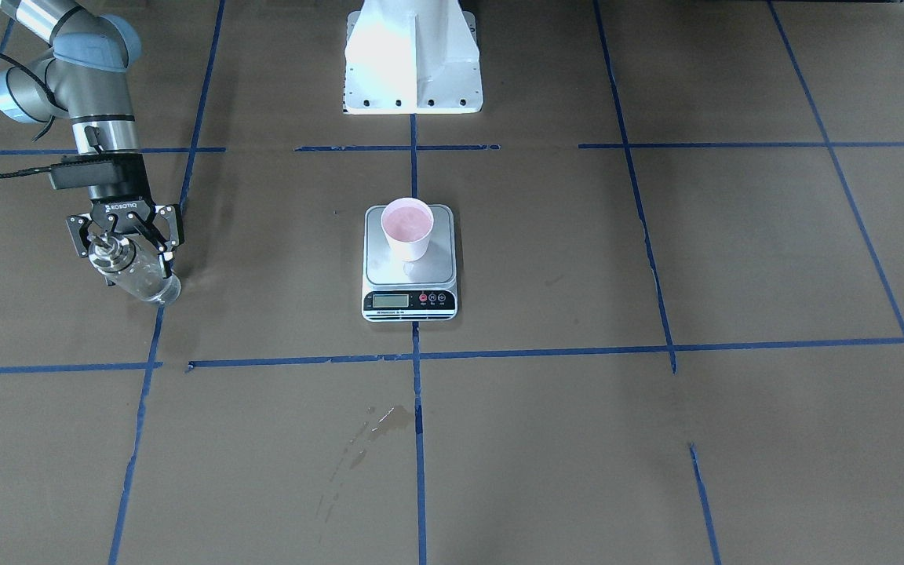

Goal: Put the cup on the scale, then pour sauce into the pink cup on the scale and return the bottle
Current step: 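Lower the bottle onto the table at its original spot with the right gripper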

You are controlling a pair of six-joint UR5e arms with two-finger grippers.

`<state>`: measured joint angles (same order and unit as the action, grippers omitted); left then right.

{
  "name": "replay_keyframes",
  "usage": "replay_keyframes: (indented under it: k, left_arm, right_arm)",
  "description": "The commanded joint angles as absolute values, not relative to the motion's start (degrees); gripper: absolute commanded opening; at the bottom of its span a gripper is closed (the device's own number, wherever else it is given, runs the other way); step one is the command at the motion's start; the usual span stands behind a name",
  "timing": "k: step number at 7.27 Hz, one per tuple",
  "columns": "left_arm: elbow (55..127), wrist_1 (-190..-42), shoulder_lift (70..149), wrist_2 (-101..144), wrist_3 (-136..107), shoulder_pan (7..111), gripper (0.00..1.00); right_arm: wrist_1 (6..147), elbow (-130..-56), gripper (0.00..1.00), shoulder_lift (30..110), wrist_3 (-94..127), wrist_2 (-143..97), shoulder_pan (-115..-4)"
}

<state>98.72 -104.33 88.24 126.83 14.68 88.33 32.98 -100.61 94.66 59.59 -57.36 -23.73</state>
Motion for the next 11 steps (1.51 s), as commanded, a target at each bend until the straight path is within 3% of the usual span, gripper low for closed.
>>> replay_keyframes:
  k: [1,7,11]
  left_arm:
    - [98.79,-104.33,88.33,126.83,14.68,88.33,1.0]
    - [99.23,-104.24,88.15,126.91,14.77,88.59,1.0]
    - [99.23,-104.24,88.24,126.91,14.77,88.59,1.0]
  right_arm:
    - [33.13,-100.55,1.0,94.75,59.59,-57.39,-23.73]
    - [36.99,-105.28,1.0,99.76,59.68,-66.88,-23.73]
    - [62.23,-120.02,1.0,101.51,61.79,-79.42,-23.82]
